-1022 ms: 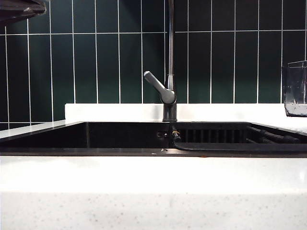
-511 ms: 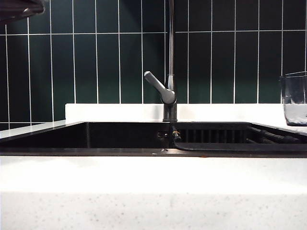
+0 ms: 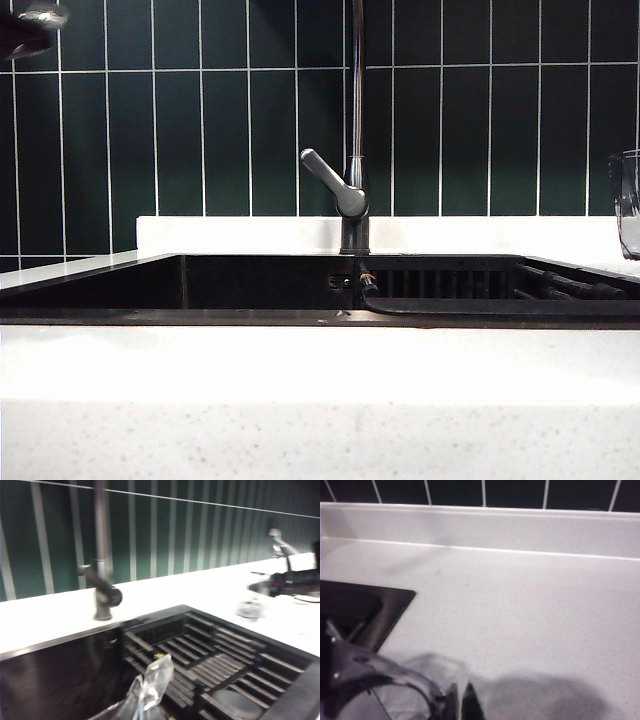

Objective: Pick up the mug next to the sink, go to the faucet to get some water, pour the water into the sink, and finally put the mug back to its place.

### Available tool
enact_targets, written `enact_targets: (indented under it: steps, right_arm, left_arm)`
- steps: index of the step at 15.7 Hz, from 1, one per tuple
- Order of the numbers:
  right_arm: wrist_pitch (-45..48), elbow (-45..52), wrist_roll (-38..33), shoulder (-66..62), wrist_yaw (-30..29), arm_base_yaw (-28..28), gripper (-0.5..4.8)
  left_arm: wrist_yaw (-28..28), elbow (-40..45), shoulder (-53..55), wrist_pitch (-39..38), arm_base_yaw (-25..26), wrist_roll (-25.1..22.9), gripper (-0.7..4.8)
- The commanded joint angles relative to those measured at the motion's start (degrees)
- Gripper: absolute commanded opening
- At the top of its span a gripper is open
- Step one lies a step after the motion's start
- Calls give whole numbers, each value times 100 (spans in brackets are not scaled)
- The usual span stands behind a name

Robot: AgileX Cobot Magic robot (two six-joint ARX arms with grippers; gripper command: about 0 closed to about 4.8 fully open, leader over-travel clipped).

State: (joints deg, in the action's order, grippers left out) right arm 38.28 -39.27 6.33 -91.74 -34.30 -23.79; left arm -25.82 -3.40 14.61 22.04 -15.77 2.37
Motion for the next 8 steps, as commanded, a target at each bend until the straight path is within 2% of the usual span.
enact_targets:
  steps: [1, 4, 8]
  right_arm:
    - [149, -33, -33, -90, -46, 4, -9]
    - [160, -31, -33, -122, -59, 48, -9]
    - [256, -31, -72, -214, -140, 221, -9]
  left_arm:
    - [452, 31, -664, -645, -7, -50, -6]
    - [833, 39, -1436, -1589, -7, -133, -6]
    - [1080, 42, -1460, -1727, -7, -199, -6]
